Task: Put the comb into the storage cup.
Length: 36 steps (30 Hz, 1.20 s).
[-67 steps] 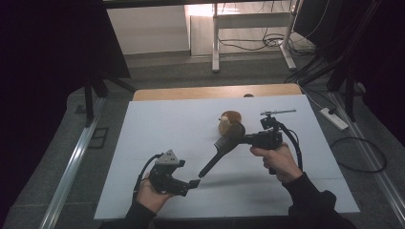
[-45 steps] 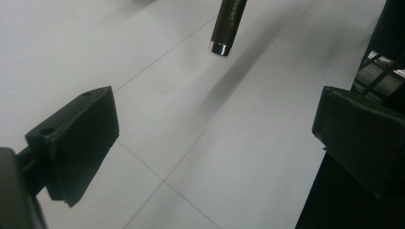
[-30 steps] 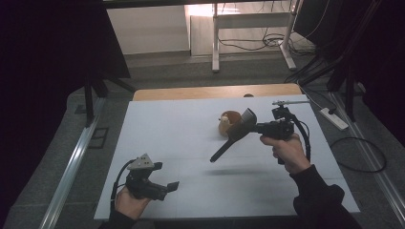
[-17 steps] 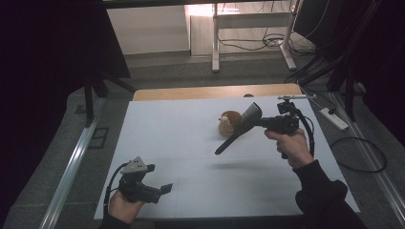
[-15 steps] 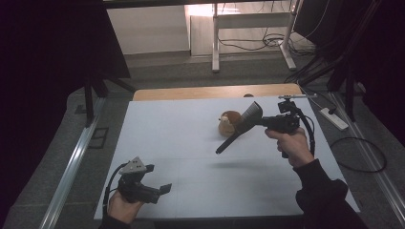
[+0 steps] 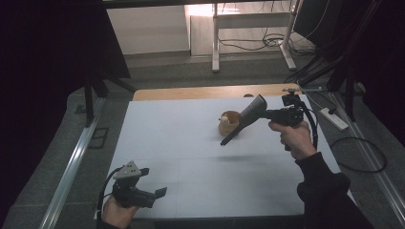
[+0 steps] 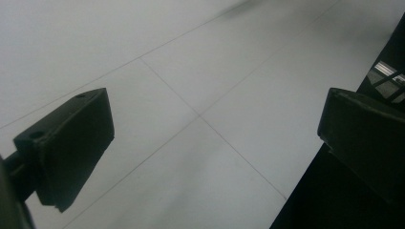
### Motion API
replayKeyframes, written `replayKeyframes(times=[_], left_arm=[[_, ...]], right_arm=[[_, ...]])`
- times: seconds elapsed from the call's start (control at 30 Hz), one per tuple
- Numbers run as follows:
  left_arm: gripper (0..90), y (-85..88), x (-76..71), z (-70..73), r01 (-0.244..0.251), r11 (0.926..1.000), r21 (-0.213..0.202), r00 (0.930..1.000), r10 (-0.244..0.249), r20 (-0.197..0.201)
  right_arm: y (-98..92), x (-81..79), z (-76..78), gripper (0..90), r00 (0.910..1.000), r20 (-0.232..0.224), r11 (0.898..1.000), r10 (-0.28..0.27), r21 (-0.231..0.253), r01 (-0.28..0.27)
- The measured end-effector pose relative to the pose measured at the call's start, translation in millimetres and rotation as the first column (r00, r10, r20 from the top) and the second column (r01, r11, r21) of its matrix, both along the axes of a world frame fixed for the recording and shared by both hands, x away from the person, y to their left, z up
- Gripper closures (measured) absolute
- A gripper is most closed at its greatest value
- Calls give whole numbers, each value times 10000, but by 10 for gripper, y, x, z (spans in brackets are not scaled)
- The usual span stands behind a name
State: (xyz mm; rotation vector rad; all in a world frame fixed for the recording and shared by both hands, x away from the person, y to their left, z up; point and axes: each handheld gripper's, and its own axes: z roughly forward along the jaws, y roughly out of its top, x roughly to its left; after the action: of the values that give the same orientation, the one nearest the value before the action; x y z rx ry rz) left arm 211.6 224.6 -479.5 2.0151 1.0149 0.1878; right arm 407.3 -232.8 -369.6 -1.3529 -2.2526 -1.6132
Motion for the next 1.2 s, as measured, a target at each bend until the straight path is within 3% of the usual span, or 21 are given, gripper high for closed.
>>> replayKeyframes(times=[0.53, 1.2], left_arm=[[0, 70, -98, -20, -223, 9995, 223, 9996, 227, -183], [0, 119, -164, -3, -478, 9989, 31, 9989, 478, -4]], right_arm=[[-40, 105, 95, 839, 9991, 130, 9992, -392, -52, 393], [-179, 233, 261, 839, 9932, 364, 9938, -1102, -79, 1105]])
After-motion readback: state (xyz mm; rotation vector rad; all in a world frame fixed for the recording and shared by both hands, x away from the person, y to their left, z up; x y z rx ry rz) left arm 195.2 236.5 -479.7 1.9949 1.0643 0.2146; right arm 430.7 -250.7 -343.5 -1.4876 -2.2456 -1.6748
